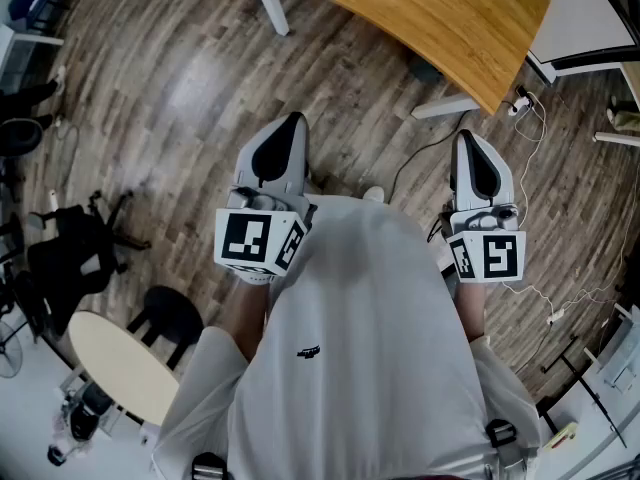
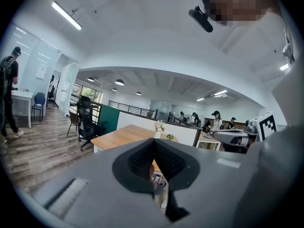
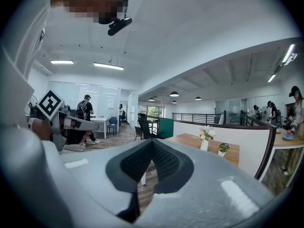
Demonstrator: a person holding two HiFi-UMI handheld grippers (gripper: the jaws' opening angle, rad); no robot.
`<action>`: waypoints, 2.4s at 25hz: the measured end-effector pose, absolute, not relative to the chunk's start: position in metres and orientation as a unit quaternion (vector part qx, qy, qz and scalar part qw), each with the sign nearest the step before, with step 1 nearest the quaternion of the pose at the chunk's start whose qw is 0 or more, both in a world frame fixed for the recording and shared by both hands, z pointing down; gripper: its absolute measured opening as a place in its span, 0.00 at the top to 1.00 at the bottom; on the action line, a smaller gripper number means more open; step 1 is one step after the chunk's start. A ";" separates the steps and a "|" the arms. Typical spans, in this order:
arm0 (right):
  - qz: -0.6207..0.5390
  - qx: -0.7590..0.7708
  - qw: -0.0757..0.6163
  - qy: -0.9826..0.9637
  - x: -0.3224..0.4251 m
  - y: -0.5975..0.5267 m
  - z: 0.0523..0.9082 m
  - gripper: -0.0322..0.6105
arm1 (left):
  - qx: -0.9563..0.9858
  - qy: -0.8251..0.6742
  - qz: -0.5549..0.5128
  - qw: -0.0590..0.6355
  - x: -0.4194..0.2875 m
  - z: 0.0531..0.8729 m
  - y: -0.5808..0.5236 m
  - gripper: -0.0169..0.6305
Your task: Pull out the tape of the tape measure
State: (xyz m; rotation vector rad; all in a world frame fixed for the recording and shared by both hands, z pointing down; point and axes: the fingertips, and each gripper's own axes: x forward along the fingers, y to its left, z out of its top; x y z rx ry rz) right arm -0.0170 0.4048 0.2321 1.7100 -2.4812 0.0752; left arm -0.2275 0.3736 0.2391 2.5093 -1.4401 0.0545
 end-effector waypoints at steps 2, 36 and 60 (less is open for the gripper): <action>0.019 0.566 0.065 -0.821 0.005 0.413 0.231 0.95 | 0.864 -0.489 0.024 0.114 -0.197 0.230 0.382 0.95; 0.038 0.531 0.060 -0.844 0.066 0.441 0.247 0.88 | 0.854 -0.503 0.057 0.121 -0.108 0.251 0.430 0.89; 0.043 0.570 0.061 -0.818 0.005 0.264 0.228 0.67 | 0.865 -0.485 0.009 0.131 -0.200 0.243 0.243 0.66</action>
